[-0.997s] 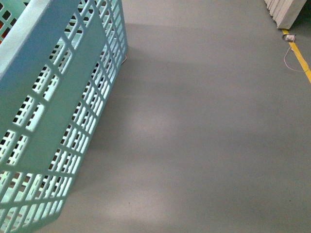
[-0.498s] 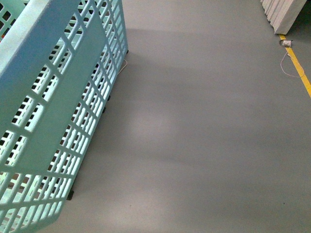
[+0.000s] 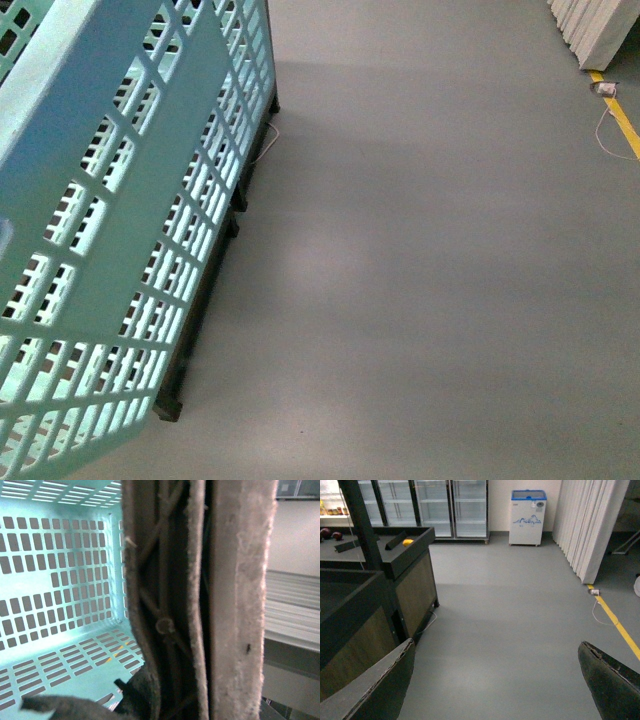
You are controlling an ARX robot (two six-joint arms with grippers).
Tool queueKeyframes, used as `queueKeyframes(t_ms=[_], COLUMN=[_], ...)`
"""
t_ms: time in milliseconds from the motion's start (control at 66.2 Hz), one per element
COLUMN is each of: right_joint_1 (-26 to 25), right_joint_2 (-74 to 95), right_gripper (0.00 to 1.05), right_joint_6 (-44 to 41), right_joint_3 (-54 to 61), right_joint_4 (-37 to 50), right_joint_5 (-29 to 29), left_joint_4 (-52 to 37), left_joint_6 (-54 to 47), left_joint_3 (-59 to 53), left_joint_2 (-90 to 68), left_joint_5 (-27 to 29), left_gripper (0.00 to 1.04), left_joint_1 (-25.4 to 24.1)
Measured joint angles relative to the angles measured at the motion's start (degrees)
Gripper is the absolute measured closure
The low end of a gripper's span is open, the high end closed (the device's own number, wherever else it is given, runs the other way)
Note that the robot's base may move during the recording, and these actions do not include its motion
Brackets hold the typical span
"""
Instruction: Pick lemon and mango into basket
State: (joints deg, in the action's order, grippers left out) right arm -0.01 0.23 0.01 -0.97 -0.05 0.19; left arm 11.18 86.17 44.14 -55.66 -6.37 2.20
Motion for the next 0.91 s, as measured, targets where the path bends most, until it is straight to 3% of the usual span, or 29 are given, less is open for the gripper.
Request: queueKeyframes(t_ms=[906], right_joint_1=[0.0], right_joint_2=[0.0], right_gripper=[0.09], right_joint_6=[0.0], right_joint_3=[0.0], right_joint_4=[0.0], right_joint_5=[0.0], left_joint_4=[0.0], left_joint_6=[-0.2], left_joint_3=[0.0], left_joint_2=[0.0], left_joint_5=[-0.1], left_gripper=[0.91], left_joint_1=[0.0])
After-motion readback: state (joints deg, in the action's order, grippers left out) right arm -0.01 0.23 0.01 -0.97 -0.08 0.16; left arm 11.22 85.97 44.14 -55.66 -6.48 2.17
